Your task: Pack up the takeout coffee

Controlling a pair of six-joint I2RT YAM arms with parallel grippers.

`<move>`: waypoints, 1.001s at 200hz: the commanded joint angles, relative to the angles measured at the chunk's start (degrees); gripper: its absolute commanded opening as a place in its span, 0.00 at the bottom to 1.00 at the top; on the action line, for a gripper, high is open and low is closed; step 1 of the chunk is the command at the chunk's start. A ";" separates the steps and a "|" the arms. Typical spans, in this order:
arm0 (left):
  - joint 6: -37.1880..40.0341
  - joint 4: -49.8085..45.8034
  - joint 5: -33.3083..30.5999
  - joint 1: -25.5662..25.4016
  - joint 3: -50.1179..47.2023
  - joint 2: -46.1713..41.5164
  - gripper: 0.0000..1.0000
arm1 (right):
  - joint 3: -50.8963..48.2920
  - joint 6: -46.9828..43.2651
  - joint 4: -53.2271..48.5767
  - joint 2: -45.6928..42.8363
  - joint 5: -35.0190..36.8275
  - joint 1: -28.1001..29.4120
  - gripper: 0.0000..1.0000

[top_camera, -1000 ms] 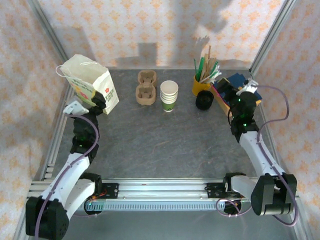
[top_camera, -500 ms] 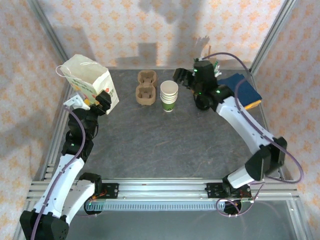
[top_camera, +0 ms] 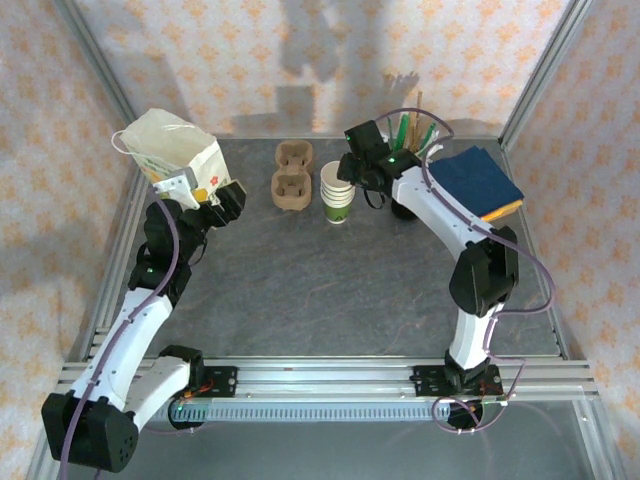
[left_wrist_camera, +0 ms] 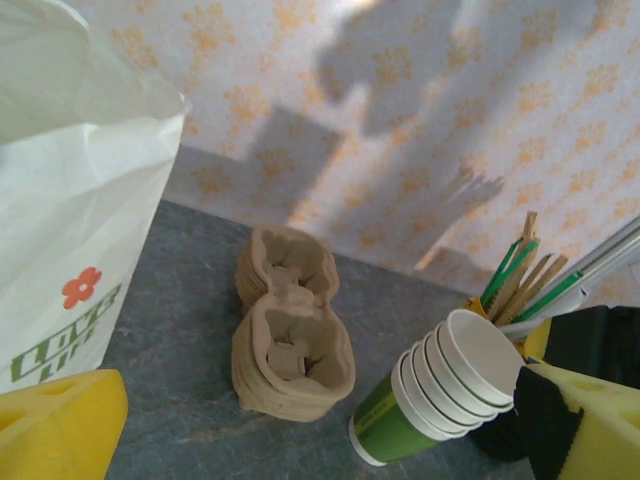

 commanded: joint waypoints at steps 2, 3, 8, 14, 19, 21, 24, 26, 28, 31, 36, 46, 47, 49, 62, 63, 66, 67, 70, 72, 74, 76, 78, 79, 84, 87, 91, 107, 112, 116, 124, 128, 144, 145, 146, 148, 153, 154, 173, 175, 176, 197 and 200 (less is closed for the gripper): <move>1.20 -0.07 3.14 -0.57 2.27 0.74 0.99 | 3.07 -0.63 -2.51 1.29 1.02 -0.03 0.48; 1.22 -0.06 3.15 -0.57 2.33 0.74 0.99 | 3.10 -0.57 -2.58 1.34 1.02 -0.03 0.48; 1.20 -0.05 3.18 -0.65 2.30 0.89 0.99 | 3.56 -0.62 -2.79 1.68 1.10 -0.03 0.48; 1.15 0.00 3.15 -0.66 2.30 0.97 0.99 | 3.94 -0.48 -3.07 1.99 1.39 -0.07 0.47; 1.05 -0.01 3.11 -0.72 2.34 1.11 0.99 | 4.23 -0.43 -3.22 2.23 1.58 -0.03 0.46; 0.99 -0.04 3.10 -0.74 2.42 1.12 0.99 | 4.31 -0.43 -3.30 2.37 1.62 -0.07 0.45; 0.98 -0.05 3.00 -0.75 2.39 1.20 0.99 | 4.52 -0.35 -3.46 2.50 1.68 -0.09 0.45; 0.95 -0.05 2.98 -0.75 2.41 1.21 0.99 | 4.71 -0.28 -3.63 2.63 1.71 -0.11 0.44; 0.90 -0.05 2.98 -0.75 2.39 1.21 0.99 | 4.78 -0.30 -3.69 2.75 1.74 -0.11 0.44; 0.87 -0.05 2.95 -0.72 2.46 1.27 0.99 | 4.94 -0.20 -3.80 2.91 1.79 -0.07 0.43; 0.68 -0.14 2.92 -0.75 2.47 1.36 0.99 | 5.13 -0.04 -3.94 3.12 1.88 -0.10 0.42; 0.29 -0.14 2.85 -0.82 2.56 1.47 0.99 | 5.11 0.16 -3.82 3.40 1.94 -0.02 0.41; 0.28 -0.14 2.83 -0.83 2.60 1.47 0.99 | 5.09 0.18 -3.76 3.49 1.88 -0.07 0.41; 0.21 -0.09 2.85 -0.83 2.64 1.47 0.99 | 5.10 0.16 -3.77 3.49 1.81 -0.06 0.41; 0.19 0.13 3.02 -1.00 2.65 1.41 0.99 | 4.92 0.28 -3.62 3.76 1.81 -0.09 0.40; 0.18 0.13 3.00 -1.00 2.65 1.40 0.99 | 4.91 0.28 -3.62 3.80 1.81 -0.06 0.40; 0.18 0.13 2.98 -1.01 2.65 1.36 0.99 | 4.90 0.28 -3.62 3.91 1.81 -0.03 0.40; 0.23 0.08 2.93 -1.01 2.65 1.37 0.99 | 4.90 0.23 -3.62 3.92 1.81 -0.07 0.39; 0.27 0.04 2.96 -1.01 2.65 1.38 0.99 | 4.91 0.25 -3.62 4.03 1.75 -0.04 0.38; 0.31 0.06 2.91 -1.05 2.65 1.30 0.99 | 4.94 0.27 -3.62 4.09 1.73 -0.10 0.38; 0.35 0.04 2.92 -1.09 2.65 1.30 0.99 | 4.91 0.25 -3.62 4.17 1.68 -0.11 0.37; 0.36 0.04 2.87 -1.09 2.65 1.30 0.99 | 4.94 0.27 -3.67 4.21 1.67 -0.05 0.37; 0.40 0.04 2.86 -1.10 2.65 1.30 0.99 | 4.91 0.23 -3.63 4.25 1.65 -0.03 0.37; 0.43 0.04 2.88 -1.10 2.65 1.30 0.99 | 4.90 0.21 -3.63 4.31 1.60 -0.03 0.37; 0.45 0.04 2.83 -1.10 2.58 1.21 0.99 | 4.95 0.27 -3.57 4.36 1.47 -0.03 0.36; 0.46 0.04 2.80 -1.10 2.56 1.21 0.99 | 4.91 0.21 -3.55 4.37 1.46 -0.09 0.35; 0.45 0.04 2.73 -1.10 2.52 1.21 0.99 | 4.90 0.29 -3.53 4.45 1.38 -0.07 0.34; 0.47 0.23 2.84 -1.16 2.41 1.19 0.99 | 4.72 0.36 -3.23 4.37 1.20 -0.11 0.32; 0.45 0.22 2.85 -1.18 2.32 1.21 0.99 | 4.73 0.23 -3.18 4.38 1.20 -0.03 0.32; 0.45 0.21 2.77 -1.19 2.31 1.21 0.99 | 4.71 0.21 -3.17 4.42 1.12 -0.10 0.32; 0.29 0.07 2.70 -1.18 2.40 1.30 0.99 | 4.72 0.27 -3.20 4.54 1.15 -0.04 0.32; 0.21 0.05 2.62 -1.14 2.40 1.34 0.99 | 4.80 0.24 -3.21 4.57 1.19 -0.03 0.31; 0.18 -0.05 2.79 -1.18 2.44 1.25 0.99 | 4.81 0.26 -3.35 4.55 1.26 -0.03 0.29; 0.18 -0.05 2.80 -1.18 2.41 1.23 0.99 | 4.81 0.27 -3.31 4.55 1.28 -0.03 0.29; 0.18 -0.05 2.80 -1.18 2.40 1.22 0.99 | 4.81 0.27 -3.29 4.55 1.28 -0.07 0.29; 0.18 -0.05 2.78 -1.19 2.39 1.21 0.99 | 4.81 0.21 -3.32 4.55 1.31 -0.06 0.29; 0.25 -0.05 2.73 -1.19 2.31 1.13 0.99 | 4.81 0.26 -3.30 4.56 1.36 -0.03 0.28; 0.26 0.00 2.76 -1.14 2.35 1.13 0.99 | 4.81 0.23 -3.29 4.51 1.41 -0.07 0.28; 0.45 -0.05 2.48 -1.19 2.34 0.90 0.99 | 4.65 0.27 -3.27 4.76 1.55 -0.06 0.27; 0.54 -0.09 2.46 -1.19 2.31 0.89 0.99 | 4.70 0.21 -3.29 4.73 1.57 -0.10 0.27; 0.58 -0.11 2.45 -1.19 2.35 0.87 0.99 | 4.71 0.24 -3.32 4.77 1.56 -0.06 0.27; 0.62 0.30 1.87 -1.19 1.81 0.84 0.99 | 5.15 0.21 -3.87 5.34 1.73 -0.06 0.28; 0.69 0.23 1.72 -1.19 1.75 0.85 0.99 | 5.28 0.12 -3.95 5.42 1.73 -0.10 0.28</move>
